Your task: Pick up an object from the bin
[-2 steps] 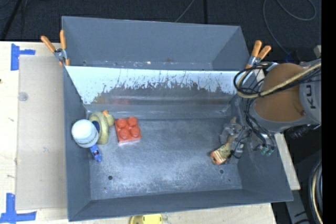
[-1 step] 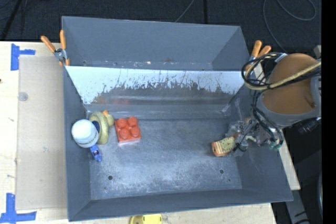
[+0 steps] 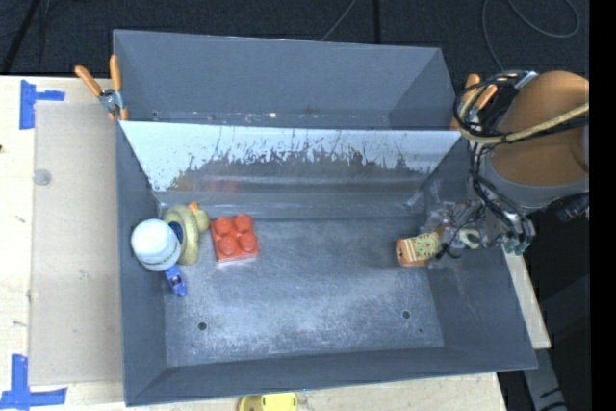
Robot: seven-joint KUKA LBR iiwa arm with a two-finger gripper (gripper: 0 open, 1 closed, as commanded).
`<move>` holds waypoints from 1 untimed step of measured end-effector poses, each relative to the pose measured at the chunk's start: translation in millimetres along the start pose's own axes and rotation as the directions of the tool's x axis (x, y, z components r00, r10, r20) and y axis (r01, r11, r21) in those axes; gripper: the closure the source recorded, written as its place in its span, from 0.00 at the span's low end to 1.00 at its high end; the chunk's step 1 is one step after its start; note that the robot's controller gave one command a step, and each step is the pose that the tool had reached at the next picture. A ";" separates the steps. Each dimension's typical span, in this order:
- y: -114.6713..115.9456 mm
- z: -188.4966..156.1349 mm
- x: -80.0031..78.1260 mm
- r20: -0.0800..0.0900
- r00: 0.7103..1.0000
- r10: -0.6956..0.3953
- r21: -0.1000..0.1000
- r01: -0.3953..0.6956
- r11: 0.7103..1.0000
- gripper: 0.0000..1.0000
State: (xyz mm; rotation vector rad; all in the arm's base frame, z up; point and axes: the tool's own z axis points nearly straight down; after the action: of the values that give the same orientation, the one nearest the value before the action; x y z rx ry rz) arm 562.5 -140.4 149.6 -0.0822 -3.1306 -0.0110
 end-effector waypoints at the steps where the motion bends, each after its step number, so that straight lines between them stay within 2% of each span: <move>1: -0.9 -37.0 5.4 -0.015 1.000 0.025 -0.003 -0.025 1.000 1.00</move>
Offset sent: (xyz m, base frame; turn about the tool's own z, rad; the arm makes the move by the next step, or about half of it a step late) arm -0.0071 -0.0095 0.1297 0.0172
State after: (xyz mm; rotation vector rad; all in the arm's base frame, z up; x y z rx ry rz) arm 557.4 -141.3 186.7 -0.1212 -3.1146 -0.0171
